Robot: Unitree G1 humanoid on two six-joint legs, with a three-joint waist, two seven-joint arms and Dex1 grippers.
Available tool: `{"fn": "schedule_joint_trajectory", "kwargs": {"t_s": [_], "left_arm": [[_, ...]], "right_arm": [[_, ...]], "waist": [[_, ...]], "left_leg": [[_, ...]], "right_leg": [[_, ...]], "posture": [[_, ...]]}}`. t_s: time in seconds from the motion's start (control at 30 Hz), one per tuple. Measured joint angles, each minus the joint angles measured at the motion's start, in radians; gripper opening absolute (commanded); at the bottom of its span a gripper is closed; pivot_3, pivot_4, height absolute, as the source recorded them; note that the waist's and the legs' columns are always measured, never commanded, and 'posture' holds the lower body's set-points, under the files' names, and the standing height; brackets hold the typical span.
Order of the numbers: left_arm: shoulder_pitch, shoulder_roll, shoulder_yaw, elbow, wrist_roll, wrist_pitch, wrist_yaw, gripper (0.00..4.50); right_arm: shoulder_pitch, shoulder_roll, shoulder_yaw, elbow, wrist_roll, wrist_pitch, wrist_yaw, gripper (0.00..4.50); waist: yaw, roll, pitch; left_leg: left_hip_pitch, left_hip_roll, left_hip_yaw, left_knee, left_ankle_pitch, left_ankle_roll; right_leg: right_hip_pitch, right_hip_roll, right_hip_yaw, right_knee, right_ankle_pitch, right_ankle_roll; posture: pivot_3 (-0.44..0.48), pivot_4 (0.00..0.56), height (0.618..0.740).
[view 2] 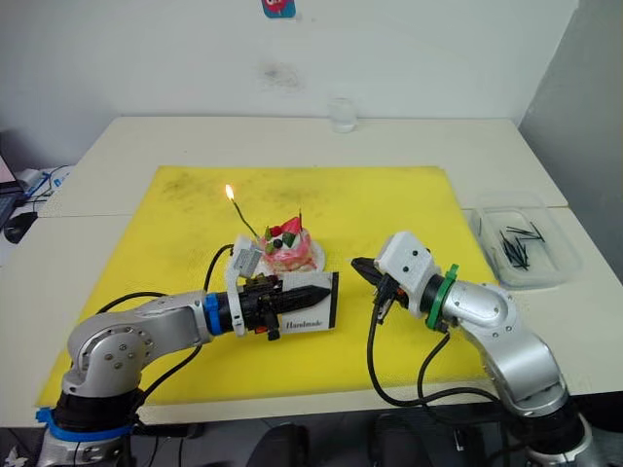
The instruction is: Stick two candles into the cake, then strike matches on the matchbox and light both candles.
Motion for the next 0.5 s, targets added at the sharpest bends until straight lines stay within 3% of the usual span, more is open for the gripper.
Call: {"fn": "schedule_joint_trajectory", "kwargs": {"t_s": [0.13,0.5], "left_arm": [[-0.014,-0.013,-0.009,0.021,0.018,-0.001,0.005,0.00],[-0.018,-0.013,-0.009,0.021,0.023,0.000,-0.011,0.00]], "right_arm": [[-0.008,-0.055,0.023,-0.019,0.003,0.007,0.039,0.03],[-0.002,-0.051,0.081,-0.038,-0.022,0.006,0.018,0.03]], "waist": [[0.000,0.000,0.000],[-0.001,0.000,0.000]], "left_leg": [[0.000,0.000,0.000,0.000,0.000,0.000],[0.000,0.000,0.000,0.000,0.000,0.000]], "right_leg": [[0.000,0.000,0.000,0.000,0.000,0.000],[0.000,0.000,0.000,0.001,0.000,0.000]], "posture": [[0.000,0.150,0.740],[0.000,0.150,0.740]]}}
